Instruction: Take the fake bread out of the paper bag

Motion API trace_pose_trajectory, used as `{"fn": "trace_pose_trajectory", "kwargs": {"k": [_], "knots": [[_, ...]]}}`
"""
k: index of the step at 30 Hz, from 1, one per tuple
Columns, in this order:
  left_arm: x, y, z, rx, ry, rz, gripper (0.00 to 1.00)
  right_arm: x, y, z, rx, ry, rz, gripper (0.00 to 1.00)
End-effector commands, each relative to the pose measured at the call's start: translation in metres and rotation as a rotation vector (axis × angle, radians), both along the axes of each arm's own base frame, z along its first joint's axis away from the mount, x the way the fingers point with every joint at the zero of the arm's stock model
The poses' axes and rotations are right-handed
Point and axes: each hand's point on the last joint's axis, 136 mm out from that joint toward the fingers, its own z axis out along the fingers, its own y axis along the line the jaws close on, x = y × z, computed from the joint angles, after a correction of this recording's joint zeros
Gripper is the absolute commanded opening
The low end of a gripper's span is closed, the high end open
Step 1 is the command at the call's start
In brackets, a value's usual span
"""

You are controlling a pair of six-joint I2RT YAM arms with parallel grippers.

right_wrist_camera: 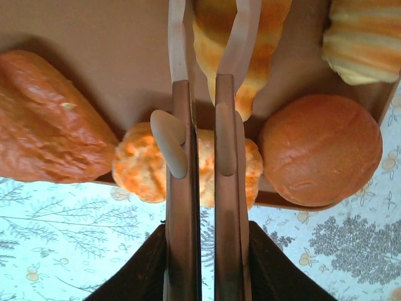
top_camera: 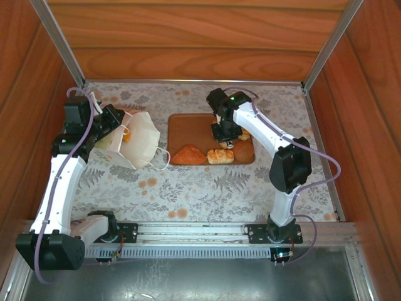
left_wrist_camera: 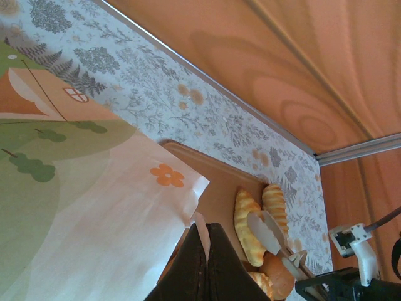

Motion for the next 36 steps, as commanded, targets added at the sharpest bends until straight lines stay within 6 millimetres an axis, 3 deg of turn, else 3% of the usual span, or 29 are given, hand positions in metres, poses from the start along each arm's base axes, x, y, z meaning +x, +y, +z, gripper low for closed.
{"fn": "trace_pose_trajectory", "kwargs": {"k": [1, 13, 20, 36], "knots": [[-0.001, -0.003, 0.0, 0.009, -0.017, -0.02, 0.0, -0.002, -0.011, 0.005, -0.014, -0.02, -0.042, 0.3], [-0.002, -0.004, 0.001, 0.003, -0.018, -0.023, 0.0, 0.003, -0.027, -0.001, -0.06, -0.036, -0.089, 0.32], [-0.002, -0.004, 0.001, 0.002, -0.018, -0.023, 0.0, 0.004, -0.022, 0.0, -0.03, -0.03, -0.058, 0.34], [-0.003, -0.01, 0.004, 0.004, -0.032, -0.071, 0.0, 0.0, -0.015, 0.036, 0.067, -0.106, -0.02, 0.43]]}}
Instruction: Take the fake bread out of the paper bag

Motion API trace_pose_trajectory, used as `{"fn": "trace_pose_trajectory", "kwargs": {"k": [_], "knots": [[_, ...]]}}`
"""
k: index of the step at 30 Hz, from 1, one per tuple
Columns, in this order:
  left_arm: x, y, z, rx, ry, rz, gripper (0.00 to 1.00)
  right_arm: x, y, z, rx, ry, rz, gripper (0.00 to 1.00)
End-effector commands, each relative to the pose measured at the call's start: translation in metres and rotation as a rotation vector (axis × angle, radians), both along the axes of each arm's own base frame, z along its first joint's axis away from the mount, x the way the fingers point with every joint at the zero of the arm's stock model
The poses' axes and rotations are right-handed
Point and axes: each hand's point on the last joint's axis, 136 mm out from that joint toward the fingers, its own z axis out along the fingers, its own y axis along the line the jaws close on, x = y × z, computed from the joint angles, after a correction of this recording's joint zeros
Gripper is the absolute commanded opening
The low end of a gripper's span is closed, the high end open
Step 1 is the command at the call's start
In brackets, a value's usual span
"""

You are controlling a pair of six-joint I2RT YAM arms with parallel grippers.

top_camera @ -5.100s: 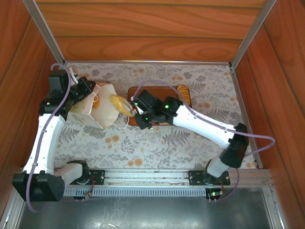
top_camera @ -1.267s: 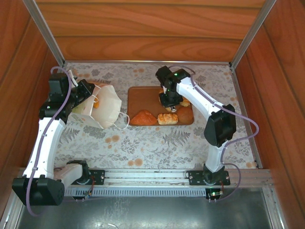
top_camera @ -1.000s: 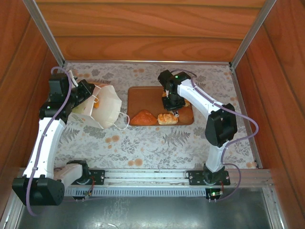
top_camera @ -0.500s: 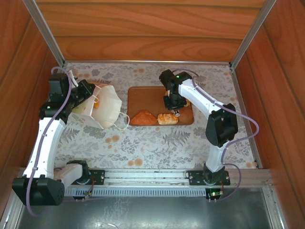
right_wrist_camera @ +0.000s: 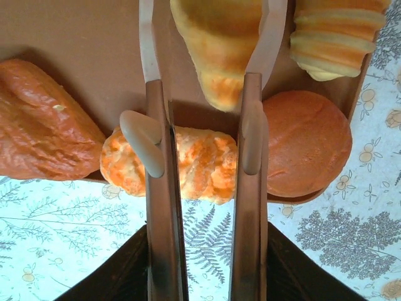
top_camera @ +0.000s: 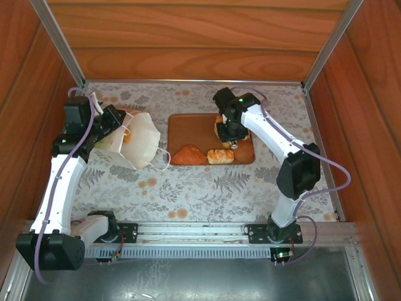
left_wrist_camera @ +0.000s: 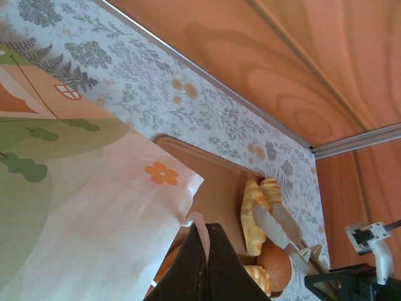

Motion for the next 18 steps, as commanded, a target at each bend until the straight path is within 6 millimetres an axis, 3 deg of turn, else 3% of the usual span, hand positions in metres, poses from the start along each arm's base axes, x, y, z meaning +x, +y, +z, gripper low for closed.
{"fn": "trace_pose_trajectory", "kwargs": {"k": [1, 4, 9, 18], "knots": [[-0.001, -0.005, 0.005, 0.012, -0.032, -0.04, 0.0, -0.001, 0.0, 0.015, 0.038, -0.033, 0.005, 0.43], [-0.001, -0.005, 0.005, 0.012, -0.034, -0.041, 0.0, 0.0, -0.001, 0.018, 0.05, -0.06, 0.007, 0.43], [-0.002, -0.006, 0.005, 0.008, -0.032, -0.043, 0.0, 0.002, 0.002, 0.001, 0.033, -0.016, 0.015, 0.44], [-0.002, -0.006, 0.006, 0.009, -0.035, -0.042, 0.0, 0.029, 0.012, -0.007, 0.021, -0.036, 0.092, 0.51]]}}
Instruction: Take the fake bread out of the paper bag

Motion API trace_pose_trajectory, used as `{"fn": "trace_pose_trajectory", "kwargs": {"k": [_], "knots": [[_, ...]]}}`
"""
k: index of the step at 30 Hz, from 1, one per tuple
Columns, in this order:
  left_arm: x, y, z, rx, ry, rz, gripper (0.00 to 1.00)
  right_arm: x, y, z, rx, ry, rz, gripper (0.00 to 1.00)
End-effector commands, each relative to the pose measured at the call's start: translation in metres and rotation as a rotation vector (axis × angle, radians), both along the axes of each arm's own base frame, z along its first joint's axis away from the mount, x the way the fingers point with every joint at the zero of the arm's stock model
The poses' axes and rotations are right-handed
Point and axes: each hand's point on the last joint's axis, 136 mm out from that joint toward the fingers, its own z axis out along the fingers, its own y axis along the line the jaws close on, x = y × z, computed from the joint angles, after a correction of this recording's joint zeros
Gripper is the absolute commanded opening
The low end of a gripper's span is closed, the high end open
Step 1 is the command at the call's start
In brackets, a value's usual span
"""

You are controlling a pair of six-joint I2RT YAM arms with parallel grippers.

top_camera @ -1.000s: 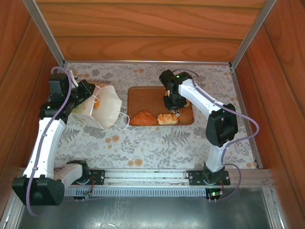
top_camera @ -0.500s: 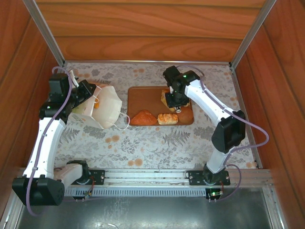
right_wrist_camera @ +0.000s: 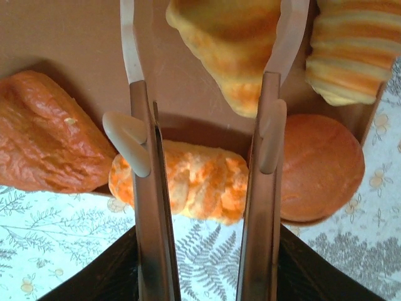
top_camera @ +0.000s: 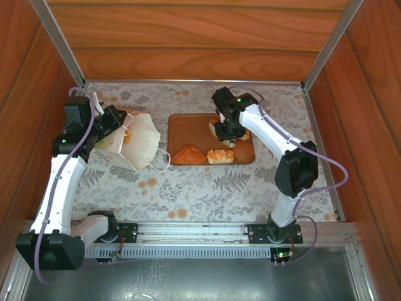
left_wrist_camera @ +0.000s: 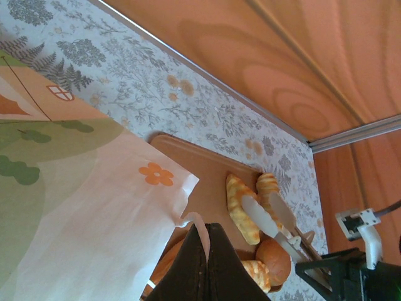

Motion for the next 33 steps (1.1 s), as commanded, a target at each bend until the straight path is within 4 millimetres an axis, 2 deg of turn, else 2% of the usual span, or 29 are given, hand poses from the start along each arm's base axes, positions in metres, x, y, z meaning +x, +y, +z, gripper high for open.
{"fn": "trace_pose_trajectory", "kwargs": {"k": [1, 9, 15, 21, 25, 29, 33], "knots": [[-0.001, -0.003, 0.006, 0.005, -0.031, -0.02, 0.0, 0.016, 0.001, 0.001, 0.004, -0.013, 0.03, 0.51], [-0.003, -0.002, 0.007, 0.006, -0.035, -0.015, 0.0, 0.018, -0.008, -0.02, -0.037, 0.045, -0.029, 0.48], [-0.001, -0.003, 0.005, 0.0, -0.026, -0.018, 0.0, 0.01, -0.014, -0.017, -0.017, 0.039, -0.157, 0.43], [0.0, -0.005, 0.006, -0.005, -0.025, -0.026, 0.0, 0.011, -0.024, -0.017, -0.044, 0.012, -0.238, 0.43], [0.0, -0.004, 0.006, -0.004, -0.024, -0.027, 0.0, 0.013, -0.021, -0.013, -0.03, 0.007, -0.232, 0.45], [-0.001, -0.004, 0.005, 0.002, -0.028, -0.028, 0.0, 0.014, -0.008, -0.002, 0.049, -0.014, -0.188, 0.48], [-0.001, -0.005, 0.004, 0.001, -0.026, -0.03, 0.0, 0.013, -0.007, 0.01, 0.082, -0.041, -0.161, 0.52]]}}
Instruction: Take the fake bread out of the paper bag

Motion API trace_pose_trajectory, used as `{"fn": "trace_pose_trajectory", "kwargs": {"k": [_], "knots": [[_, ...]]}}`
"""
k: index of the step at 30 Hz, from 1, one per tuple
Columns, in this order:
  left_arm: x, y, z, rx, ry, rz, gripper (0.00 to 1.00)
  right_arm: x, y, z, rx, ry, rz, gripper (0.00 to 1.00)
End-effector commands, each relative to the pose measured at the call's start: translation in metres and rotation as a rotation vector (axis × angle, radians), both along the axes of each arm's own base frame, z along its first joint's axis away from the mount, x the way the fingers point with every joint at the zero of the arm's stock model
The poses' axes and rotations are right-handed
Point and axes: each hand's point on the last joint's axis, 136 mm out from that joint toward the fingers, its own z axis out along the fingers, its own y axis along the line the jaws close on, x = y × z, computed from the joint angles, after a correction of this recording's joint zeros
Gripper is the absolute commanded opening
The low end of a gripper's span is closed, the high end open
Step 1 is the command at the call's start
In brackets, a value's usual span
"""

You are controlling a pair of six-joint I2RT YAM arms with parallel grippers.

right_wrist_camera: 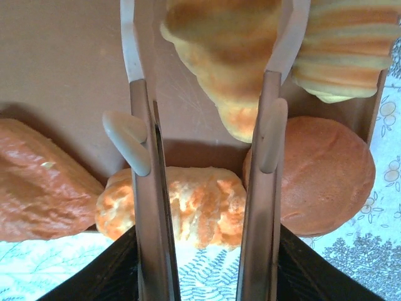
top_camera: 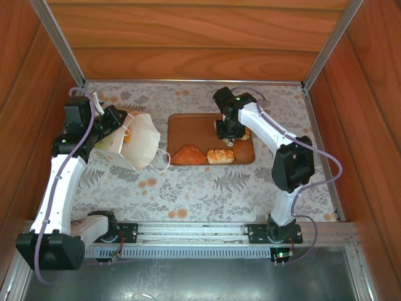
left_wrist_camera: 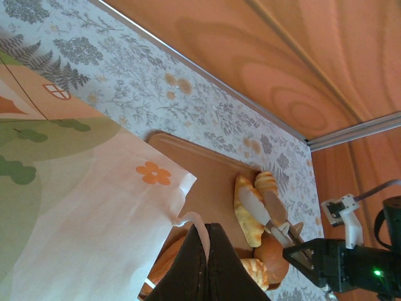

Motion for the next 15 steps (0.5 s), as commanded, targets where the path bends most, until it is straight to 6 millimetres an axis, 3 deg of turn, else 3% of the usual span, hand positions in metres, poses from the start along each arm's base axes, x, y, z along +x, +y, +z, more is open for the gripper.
{"fn": "trace_pose_trajectory", "kwargs": {"k": [1, 7, 15], "knots": [[0.0, -0.003, 0.005, 0.006, -0.027, -0.024, 0.0, -0.001, 0.001, 0.025, 0.053, -0.059, 0.018, 0.52], [-0.001, -0.007, 0.006, 0.009, -0.035, -0.05, 0.0, -0.009, 0.005, 0.038, 0.098, -0.068, 0.064, 0.51], [-0.016, -0.01, 0.001, 0.076, -0.056, -0.117, 0.0, -0.044, 0.06, 0.094, 0.479, -0.212, 0.276, 0.45]]}}
